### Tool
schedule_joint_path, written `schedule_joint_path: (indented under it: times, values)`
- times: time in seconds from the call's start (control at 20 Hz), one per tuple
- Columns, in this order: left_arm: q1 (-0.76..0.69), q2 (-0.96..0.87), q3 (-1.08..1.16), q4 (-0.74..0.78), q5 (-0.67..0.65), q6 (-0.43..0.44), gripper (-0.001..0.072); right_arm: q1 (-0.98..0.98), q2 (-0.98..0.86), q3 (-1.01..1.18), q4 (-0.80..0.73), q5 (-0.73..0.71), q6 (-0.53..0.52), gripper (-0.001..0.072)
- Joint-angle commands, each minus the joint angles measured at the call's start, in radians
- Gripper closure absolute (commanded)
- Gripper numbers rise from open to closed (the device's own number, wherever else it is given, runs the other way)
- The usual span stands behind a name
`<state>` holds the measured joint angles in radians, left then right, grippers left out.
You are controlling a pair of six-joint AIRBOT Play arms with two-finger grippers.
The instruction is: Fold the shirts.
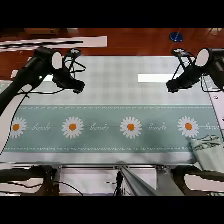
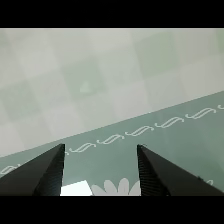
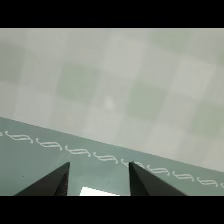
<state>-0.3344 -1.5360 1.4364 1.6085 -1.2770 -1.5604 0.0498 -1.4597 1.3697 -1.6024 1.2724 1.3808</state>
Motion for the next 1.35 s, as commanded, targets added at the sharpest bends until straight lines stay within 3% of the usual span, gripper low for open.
schedule_joint_path:
  times: [0.0,0.6,0.85,1.3]
  values:
    - [-0.001,-0.015,0.001,0.003,-0.007,-0.005,0.0175,0.014,-0.006,0.001,-0.030,-0.027,0.010,0.0289]
    - [-0.001,-0.045,0.005,0.003,-0.028,-0.005,0.0175,0.014,-0.006,0.001,-0.030,-0.027,0.010,0.0289]
    - [-0.001,-0.029,0.006,0.002,0.036,-0.005,0.0175,0.014,-0.006,0.001,-0.030,-0.027,0.010,0.0289]
    - [-0.002,-0.024,0.006,-0.012,0.039,0.003,0.0175,0.014,-0.006,0.001,-0.030,-0.027,0.010,0.0289]
